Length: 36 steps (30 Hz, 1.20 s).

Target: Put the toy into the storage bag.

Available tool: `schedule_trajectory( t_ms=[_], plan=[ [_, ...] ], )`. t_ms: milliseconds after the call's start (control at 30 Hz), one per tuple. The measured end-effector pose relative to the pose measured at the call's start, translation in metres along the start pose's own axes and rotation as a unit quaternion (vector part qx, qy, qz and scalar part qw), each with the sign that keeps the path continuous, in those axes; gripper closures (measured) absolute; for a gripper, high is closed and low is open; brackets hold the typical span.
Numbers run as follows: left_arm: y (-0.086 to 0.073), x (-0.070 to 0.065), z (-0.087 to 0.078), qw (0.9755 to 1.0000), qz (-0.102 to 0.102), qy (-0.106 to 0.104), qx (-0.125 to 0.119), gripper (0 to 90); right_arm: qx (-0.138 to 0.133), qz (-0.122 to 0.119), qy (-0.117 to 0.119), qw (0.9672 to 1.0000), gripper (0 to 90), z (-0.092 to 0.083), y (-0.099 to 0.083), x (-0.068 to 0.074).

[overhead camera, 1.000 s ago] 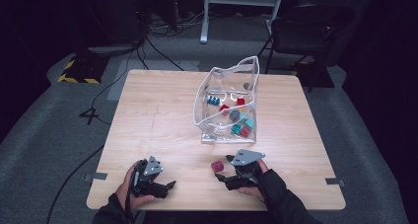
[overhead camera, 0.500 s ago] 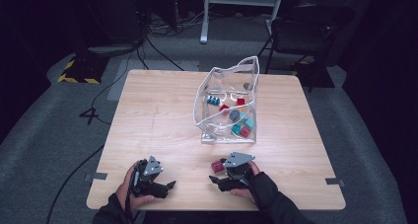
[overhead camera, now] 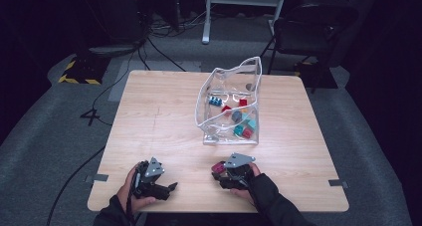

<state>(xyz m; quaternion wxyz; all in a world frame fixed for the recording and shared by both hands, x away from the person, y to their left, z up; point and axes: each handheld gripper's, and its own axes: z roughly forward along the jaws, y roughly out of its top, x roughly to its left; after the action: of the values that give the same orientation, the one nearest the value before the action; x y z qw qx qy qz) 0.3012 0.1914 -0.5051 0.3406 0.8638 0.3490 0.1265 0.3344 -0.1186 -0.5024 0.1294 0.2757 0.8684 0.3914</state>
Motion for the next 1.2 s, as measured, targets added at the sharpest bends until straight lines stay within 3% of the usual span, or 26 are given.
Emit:
schedule_trajectory(
  t_ms=[133,267,500,867,1200],
  plan=[
    [0.000,0.000,0.000,1.0000,0.000,0.000,0.000,10.2,-0.009,-0.005,-0.001,0.9999,58.8,-0.003,-0.001,0.000],
    [0.000,0.000,0.000,1.0000,0.000,0.000,0.000,10.2,-0.012,-0.014,0.001,0.9998,59.0,-0.007,-0.002,-0.001],
    [0.000,0.000,0.000,1.0000,0.000,0.000,0.000,10.2,-0.022,-0.009,0.012,0.9997,59.0,-0.023,-0.003,-0.010],
    [0.000,0.000,0.000,1.0000,0.000,0.000,0.000,10.2,-0.038,-0.026,0.000,0.9989,59.1,-0.055,-0.005,-0.016],
    [0.000,0.000,0.000,1.0000,0.000,0.000,-0.001,10.2,-0.050,-0.018,-0.006,0.9986,59.2,-0.072,-0.005,-0.021]
  ],
)
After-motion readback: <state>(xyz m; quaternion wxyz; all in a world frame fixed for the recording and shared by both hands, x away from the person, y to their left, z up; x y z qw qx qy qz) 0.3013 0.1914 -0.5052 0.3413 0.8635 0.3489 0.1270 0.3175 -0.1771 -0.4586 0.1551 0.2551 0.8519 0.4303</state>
